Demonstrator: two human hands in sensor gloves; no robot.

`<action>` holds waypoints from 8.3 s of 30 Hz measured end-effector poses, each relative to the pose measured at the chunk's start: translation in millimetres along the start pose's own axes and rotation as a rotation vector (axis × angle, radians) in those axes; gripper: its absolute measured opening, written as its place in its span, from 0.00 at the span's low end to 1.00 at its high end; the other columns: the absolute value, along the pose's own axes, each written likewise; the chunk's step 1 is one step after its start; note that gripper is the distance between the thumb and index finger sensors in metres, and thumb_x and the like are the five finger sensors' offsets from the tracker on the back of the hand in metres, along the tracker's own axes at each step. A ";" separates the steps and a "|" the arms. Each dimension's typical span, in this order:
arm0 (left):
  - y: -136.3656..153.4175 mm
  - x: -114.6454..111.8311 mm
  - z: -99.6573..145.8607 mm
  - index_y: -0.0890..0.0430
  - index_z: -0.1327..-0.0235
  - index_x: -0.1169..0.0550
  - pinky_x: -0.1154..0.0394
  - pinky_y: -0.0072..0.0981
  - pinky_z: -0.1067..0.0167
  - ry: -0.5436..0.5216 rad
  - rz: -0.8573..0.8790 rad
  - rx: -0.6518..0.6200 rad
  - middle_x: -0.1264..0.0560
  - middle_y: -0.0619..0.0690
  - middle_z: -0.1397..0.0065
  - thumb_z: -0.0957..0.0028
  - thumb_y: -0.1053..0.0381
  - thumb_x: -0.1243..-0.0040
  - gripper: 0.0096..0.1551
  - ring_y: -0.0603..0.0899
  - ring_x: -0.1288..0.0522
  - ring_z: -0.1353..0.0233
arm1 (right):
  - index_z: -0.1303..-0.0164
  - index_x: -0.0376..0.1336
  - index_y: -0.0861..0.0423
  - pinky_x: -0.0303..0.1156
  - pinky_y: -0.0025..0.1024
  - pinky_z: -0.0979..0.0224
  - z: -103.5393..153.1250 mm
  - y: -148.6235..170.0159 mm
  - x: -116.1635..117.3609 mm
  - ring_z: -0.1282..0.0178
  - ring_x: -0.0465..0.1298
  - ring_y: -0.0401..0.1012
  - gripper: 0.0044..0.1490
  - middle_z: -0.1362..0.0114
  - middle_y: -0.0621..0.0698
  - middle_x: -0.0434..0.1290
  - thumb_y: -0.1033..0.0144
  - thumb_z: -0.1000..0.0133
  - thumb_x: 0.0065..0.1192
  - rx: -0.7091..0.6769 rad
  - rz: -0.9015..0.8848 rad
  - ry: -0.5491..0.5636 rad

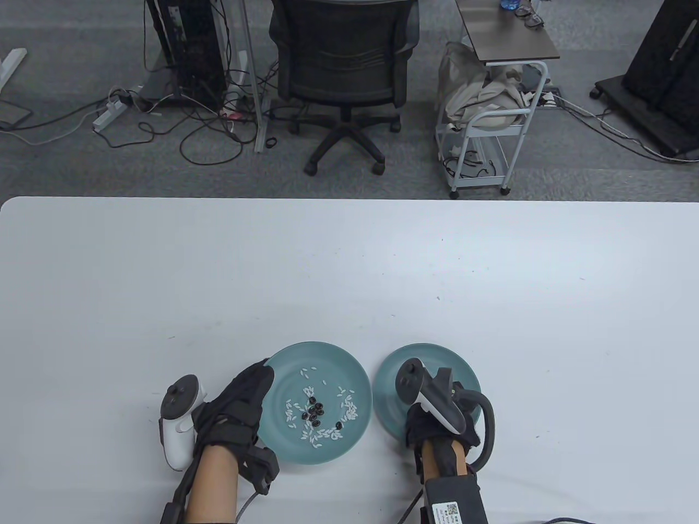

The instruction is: Pick coffee beans with hand pinch into plate

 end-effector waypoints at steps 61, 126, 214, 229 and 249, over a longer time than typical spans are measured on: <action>3.2 1.6 2.7 0.57 0.16 0.34 0.16 0.51 0.50 0.021 0.018 0.021 0.20 0.63 0.32 0.27 0.48 0.50 0.29 0.63 0.15 0.43 | 0.43 0.69 0.53 0.62 0.65 0.26 105.1 -123.5 -39.6 0.36 0.71 0.54 0.24 0.30 0.55 0.68 0.52 0.44 0.64 -0.596 -0.069 0.368; 2.8 -3.6 1.9 0.58 0.15 0.35 0.17 0.52 0.50 0.058 0.001 0.042 0.21 0.64 0.32 0.27 0.49 0.51 0.30 0.65 0.16 0.43 | 0.42 0.70 0.49 0.60 0.66 0.25 96.0 -119.0 -38.1 0.35 0.69 0.55 0.22 0.29 0.56 0.67 0.53 0.43 0.63 -0.501 -0.057 0.309; 2.9 -0.5 1.2 0.57 0.14 0.38 0.17 0.52 0.50 0.041 0.012 0.018 0.22 0.64 0.31 0.26 0.50 0.53 0.29 0.64 0.16 0.43 | 0.41 0.67 0.55 0.54 0.73 0.24 6.3 22.0 -14.8 0.33 0.69 0.55 0.25 0.27 0.55 0.65 0.58 0.45 0.64 0.066 -0.029 0.258; 3.7 -0.5 0.4 0.57 0.14 0.38 0.17 0.52 0.49 0.043 0.008 0.020 0.22 0.64 0.31 0.26 0.50 0.53 0.30 0.64 0.16 0.43 | 0.39 0.68 0.52 0.52 0.74 0.24 -4.9 17.9 2.5 0.32 0.69 0.54 0.24 0.26 0.54 0.65 0.58 0.43 0.65 0.163 0.213 0.134; 1.0 -2.2 1.6 0.58 0.14 0.37 0.15 0.51 0.50 0.034 0.000 0.004 0.22 0.63 0.25 0.27 0.51 0.52 0.30 0.63 0.14 0.42 | 0.37 0.69 0.54 0.53 0.74 0.25 34.3 48.5 -40.7 0.33 0.69 0.56 0.27 0.26 0.57 0.65 0.54 0.43 0.63 0.153 -0.352 0.414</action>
Point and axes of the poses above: the tracker on the back of each hand, its own y axis roughly to the little-finger side, its own z axis roughly from the fingertips to the wrist, x = y × z, the point moved 1 cm from there along -z, roughly from the wrist to the fingertips
